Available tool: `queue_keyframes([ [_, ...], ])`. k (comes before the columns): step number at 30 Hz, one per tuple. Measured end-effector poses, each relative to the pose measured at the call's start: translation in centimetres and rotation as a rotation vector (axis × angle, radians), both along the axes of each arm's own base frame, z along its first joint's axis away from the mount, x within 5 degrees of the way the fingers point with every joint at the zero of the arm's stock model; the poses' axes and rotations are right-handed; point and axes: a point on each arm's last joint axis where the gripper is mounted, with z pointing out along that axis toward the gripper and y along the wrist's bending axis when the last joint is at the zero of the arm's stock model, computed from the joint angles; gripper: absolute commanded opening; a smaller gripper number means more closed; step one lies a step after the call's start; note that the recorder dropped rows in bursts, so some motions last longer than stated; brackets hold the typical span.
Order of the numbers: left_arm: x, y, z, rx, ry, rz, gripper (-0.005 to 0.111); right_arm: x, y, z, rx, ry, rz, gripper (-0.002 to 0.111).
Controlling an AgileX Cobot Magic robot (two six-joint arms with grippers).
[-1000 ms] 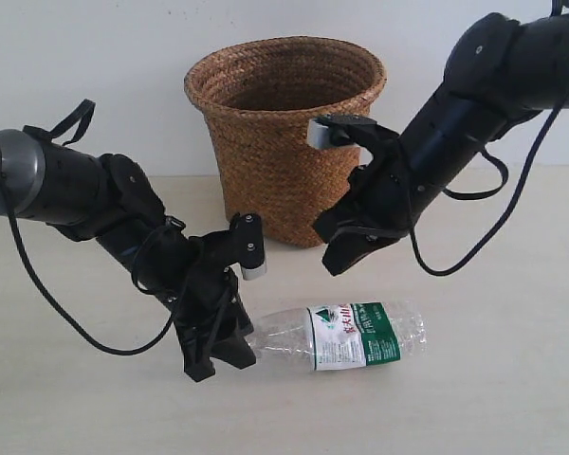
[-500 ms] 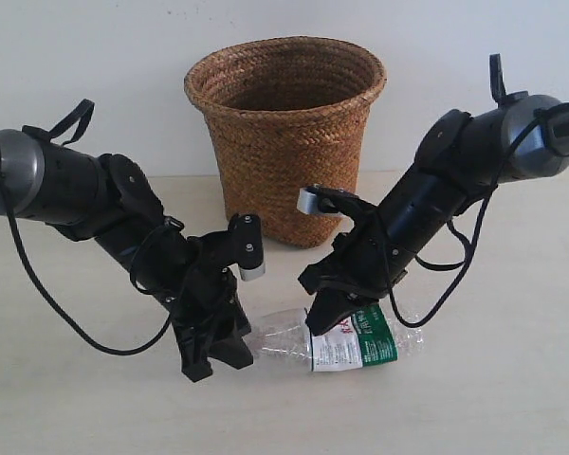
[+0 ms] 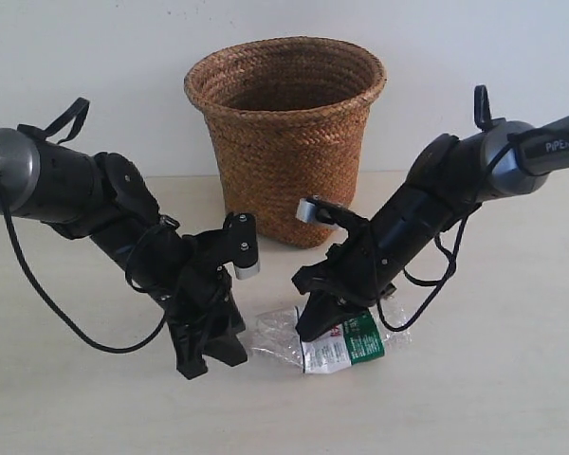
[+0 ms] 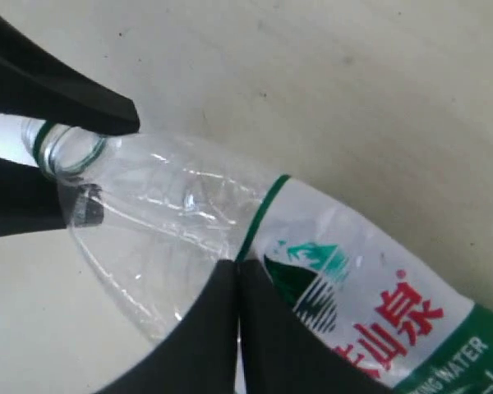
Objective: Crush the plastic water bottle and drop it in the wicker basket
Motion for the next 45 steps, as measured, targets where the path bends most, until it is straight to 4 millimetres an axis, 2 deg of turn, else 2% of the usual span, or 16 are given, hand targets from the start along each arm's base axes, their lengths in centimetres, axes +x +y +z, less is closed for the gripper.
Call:
queue_keyframes([
  [5,0.0,0.1,0.0,0.003,-0.002,-0.002,0.004,0.4,0.0,-0.4,-0.017,0.041,-0.006,0.0],
  [13,0.0,0.0,0.0,-0.001,-0.001,0.0,0.004,0.4,0.1,-0.6,-0.144,0.098,-0.065,0.0],
  [21,0.0,0.0,0.0,-0.005,0.006,0.0,0.004,0.7,0.2,0.2,-0.138,0.097,-0.045,0.0],
  [27,-0.2,-0.3,0.1,-0.019,0.022,0.003,0.004,0.5,-0.4,3.1,-0.139,0.009,0.039,0.0],
  [34,-0.3,-0.3,0.0,-0.016,0.03,-0.004,0.004,0.8,-3.5,9.1,-0.053,-0.109,0.044,0.0],
  [38,-0.3,-0.3,0.0,-0.015,0.032,-0.006,0.004,0.7,-5.1,11.6,-0.005,-0.148,0.036,0.0],
  [41,-0.3,-0.3,0.0,-0.015,0.032,-0.006,0.004,1.1,-6.7,12.2,-0.002,-0.164,-0.001,0.0],
  [45,-0.3,-0.3,0.0,-0.015,0.032,-0.006,0.004,0.4,-7.9,11.0,-0.003,-0.117,-0.023,0.0],
])
